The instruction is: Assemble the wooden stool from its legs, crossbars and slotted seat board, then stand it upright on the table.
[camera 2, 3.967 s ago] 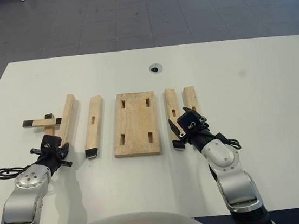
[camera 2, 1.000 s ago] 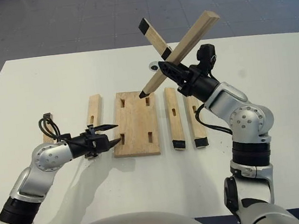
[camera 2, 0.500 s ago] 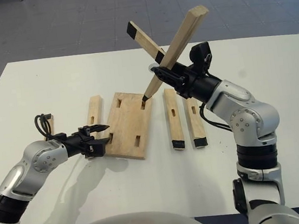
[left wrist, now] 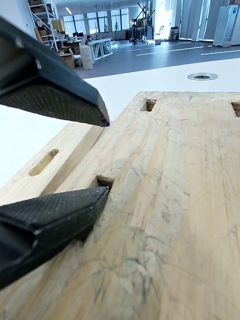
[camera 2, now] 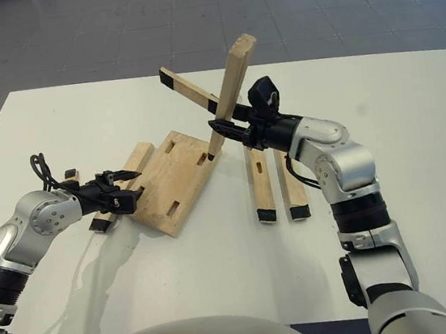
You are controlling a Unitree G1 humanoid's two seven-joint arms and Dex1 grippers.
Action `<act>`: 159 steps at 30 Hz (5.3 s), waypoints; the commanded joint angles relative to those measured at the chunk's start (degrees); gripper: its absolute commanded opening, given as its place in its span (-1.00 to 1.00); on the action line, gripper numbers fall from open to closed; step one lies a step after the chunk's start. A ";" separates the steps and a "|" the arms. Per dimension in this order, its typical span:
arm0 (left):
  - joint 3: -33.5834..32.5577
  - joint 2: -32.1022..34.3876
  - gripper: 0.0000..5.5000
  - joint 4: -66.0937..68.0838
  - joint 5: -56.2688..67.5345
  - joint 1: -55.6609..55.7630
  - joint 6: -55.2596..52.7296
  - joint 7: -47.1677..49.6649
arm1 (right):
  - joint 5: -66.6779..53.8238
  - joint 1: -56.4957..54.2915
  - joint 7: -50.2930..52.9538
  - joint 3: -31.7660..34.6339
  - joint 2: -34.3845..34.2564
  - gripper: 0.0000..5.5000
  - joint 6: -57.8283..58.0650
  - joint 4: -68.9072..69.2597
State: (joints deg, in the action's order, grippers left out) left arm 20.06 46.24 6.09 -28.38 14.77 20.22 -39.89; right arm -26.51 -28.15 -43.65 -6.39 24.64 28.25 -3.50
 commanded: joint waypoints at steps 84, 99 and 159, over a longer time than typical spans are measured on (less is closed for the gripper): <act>0.61 -7.15 -0.19 0.60 5.58 2.79 -0.50 -1.85 | 10.43 6.34 -9.90 -8.65 1.70 -0.26 6.70 -6.49; 0.54 -7.47 -0.19 0.78 4.96 2.02 -0.48 -1.65 | 8.18 5.72 -2.97 -5.85 0.72 -0.26 9.34 -3.49; 0.88 -7.68 -0.19 -1.75 4.59 -0.71 -2.36 -2.02 | 11.07 -1.02 -9.32 -11.87 -0.95 -0.26 7.65 -21.07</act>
State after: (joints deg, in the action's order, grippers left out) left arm 20.53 38.59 4.53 -23.39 13.91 18.24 -41.70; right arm -22.68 -36.55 -56.13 -11.81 24.69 34.87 -22.20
